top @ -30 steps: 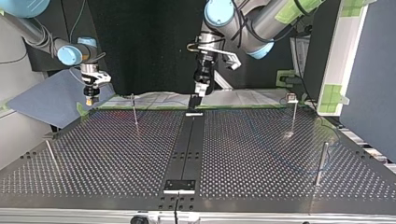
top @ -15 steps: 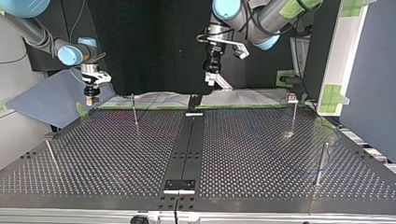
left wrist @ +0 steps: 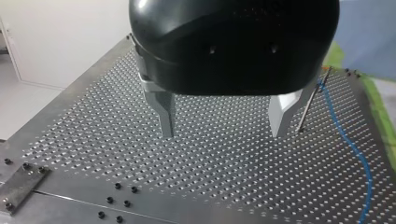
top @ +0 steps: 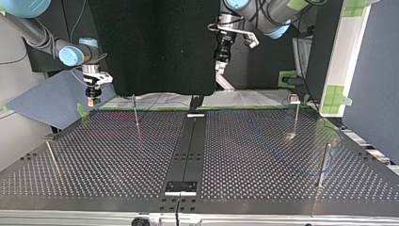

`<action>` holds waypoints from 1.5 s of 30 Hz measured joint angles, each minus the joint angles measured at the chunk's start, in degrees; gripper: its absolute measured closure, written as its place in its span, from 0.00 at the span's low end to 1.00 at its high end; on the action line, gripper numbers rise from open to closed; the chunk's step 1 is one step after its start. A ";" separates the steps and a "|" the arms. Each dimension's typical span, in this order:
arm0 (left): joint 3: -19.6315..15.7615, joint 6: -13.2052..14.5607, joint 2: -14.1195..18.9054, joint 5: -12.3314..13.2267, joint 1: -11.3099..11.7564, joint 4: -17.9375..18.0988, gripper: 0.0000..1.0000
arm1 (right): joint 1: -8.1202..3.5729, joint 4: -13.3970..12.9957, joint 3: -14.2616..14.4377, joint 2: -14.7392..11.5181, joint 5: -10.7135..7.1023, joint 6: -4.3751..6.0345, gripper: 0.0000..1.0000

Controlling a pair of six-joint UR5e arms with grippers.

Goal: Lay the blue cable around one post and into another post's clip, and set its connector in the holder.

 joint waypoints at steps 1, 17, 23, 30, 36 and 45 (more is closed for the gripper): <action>-0.44 -0.18 0.00 0.11 0.05 0.23 0.00 | 0.02 0.01 0.00 0.00 0.00 0.00 1.00; -9.00 -5.61 -0.01 2.46 0.29 7.08 0.00 | 0.50 0.03 0.00 0.00 0.00 0.00 1.00; -12.47 -6.36 0.00 2.58 0.28 10.53 0.00 | 0.59 -0.19 -0.01 -0.01 0.00 -0.09 1.00; -13.62 -6.41 -0.01 2.59 0.34 14.11 0.00 | 0.61 -0.41 -0.20 -0.04 0.06 -0.29 1.00; -12.31 -6.03 0.00 2.62 0.50 17.07 0.00 | 0.61 -0.03 -0.99 -0.07 0.13 -1.48 1.00; -11.77 -5.26 0.02 2.68 0.77 16.51 0.00 | 0.78 2.10 -1.64 -1.49 -0.29 -2.90 1.00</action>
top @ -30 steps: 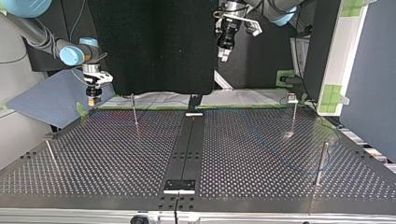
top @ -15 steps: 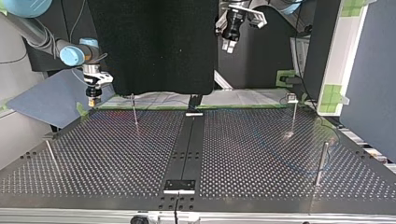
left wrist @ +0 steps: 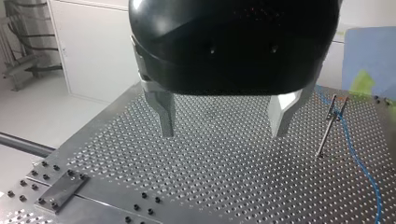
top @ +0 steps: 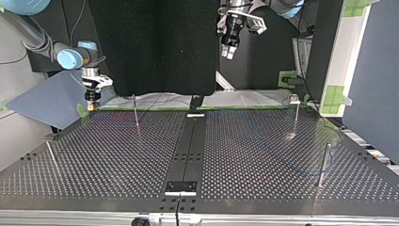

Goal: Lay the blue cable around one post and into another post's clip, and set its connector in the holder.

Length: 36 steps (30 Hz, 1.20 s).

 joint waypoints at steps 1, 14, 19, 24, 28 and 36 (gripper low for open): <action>0.00 0.05 0.00 0.00 0.01 -0.11 0.00 | 0.07 0.24 -0.01 -0.34 -0.06 -0.05 1.00; 0.02 0.10 0.02 0.44 0.04 -0.58 0.00 | 2.92 5.65 0.00 -6.69 0.29 -1.37 1.00; 0.02 0.08 -0.01 0.75 0.04 -0.84 0.00 | 4.11 7.14 0.01 -9.04 0.78 -1.78 1.00; 0.02 0.10 -0.03 0.79 0.04 -1.05 0.00 | 5.26 9.21 0.10 -11.40 1.26 -2.29 1.00; 0.02 0.08 -0.03 0.79 0.04 -1.08 0.00 | 6.03 11.22 0.12 -13.44 1.72 -2.46 1.00; 0.02 0.15 -0.03 0.79 0.02 -1.58 0.00 | 7.11 14.49 0.30 -17.47 3.89 -2.54 1.00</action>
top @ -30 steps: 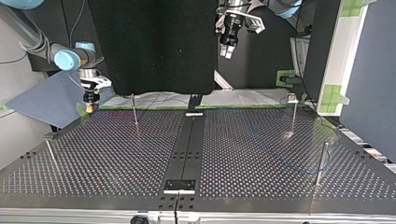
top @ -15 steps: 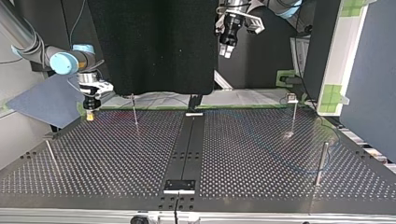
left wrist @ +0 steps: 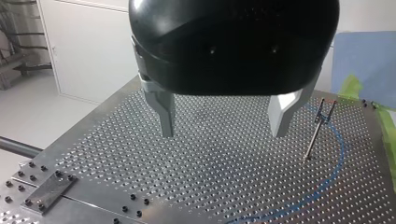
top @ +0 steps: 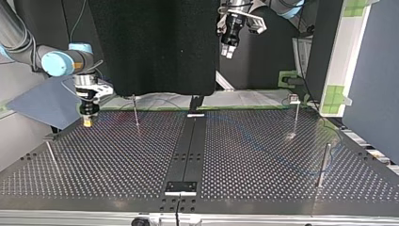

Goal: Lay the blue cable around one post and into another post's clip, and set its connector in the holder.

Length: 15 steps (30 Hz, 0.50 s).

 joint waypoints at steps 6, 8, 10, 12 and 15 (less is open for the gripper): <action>0.00 0.01 0.04 0.00 0.01 -0.39 0.00 | -0.13 1.51 0.02 -2.78 1.82 -0.01 1.00; 0.00 0.01 0.02 0.00 0.02 -0.44 0.00 | -0.29 2.11 0.02 -3.57 2.12 -0.05 1.00; 0.00 0.01 0.02 0.00 0.05 -0.50 0.00 | -0.42 2.57 0.01 -4.13 2.16 -0.28 1.00; 0.00 0.01 0.03 0.08 0.06 -0.55 0.00 | -0.56 3.04 0.02 -4.57 2.15 -0.96 1.00; 0.01 0.01 0.02 0.31 0.11 -0.66 0.00 | -0.79 3.79 0.01 -4.86 2.13 -2.12 1.00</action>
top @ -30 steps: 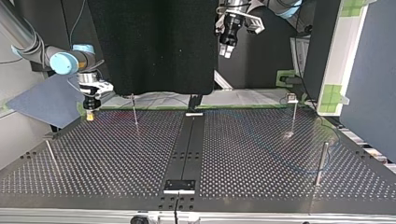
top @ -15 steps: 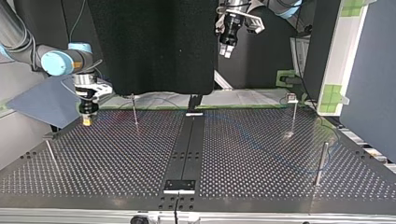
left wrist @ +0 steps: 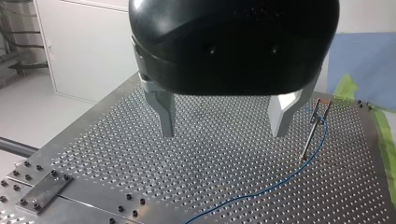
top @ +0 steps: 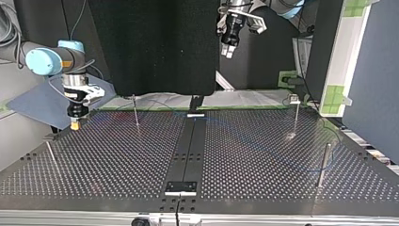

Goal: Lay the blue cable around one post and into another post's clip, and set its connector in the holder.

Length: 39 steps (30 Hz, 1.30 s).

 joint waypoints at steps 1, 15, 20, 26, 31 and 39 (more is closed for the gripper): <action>0.00 0.00 0.01 0.04 0.03 -0.08 0.00 | -0.09 0.22 0.00 -0.03 0.00 -0.26 1.00; 0.27 0.44 0.01 0.13 0.26 -1.35 0.00 | -1.66 2.70 -0.61 -0.28 -0.06 -0.91 1.00; 0.38 0.44 0.03 0.13 0.26 -1.64 0.00 | -2.29 3.86 -1.30 -0.36 -0.19 -0.96 1.00; 0.67 0.70 0.02 0.13 0.26 -2.53 0.00 | -3.01 5.99 -2.48 -0.42 -1.14 -1.23 1.00; 0.76 1.01 0.02 0.07 0.26 -3.14 0.00 | -3.72 7.36 -3.26 -0.50 -2.47 -1.30 1.00; 0.85 1.05 0.02 -0.08 0.26 -3.81 0.00 | -4.95 9.53 -4.86 -1.35 -4.08 -1.31 1.00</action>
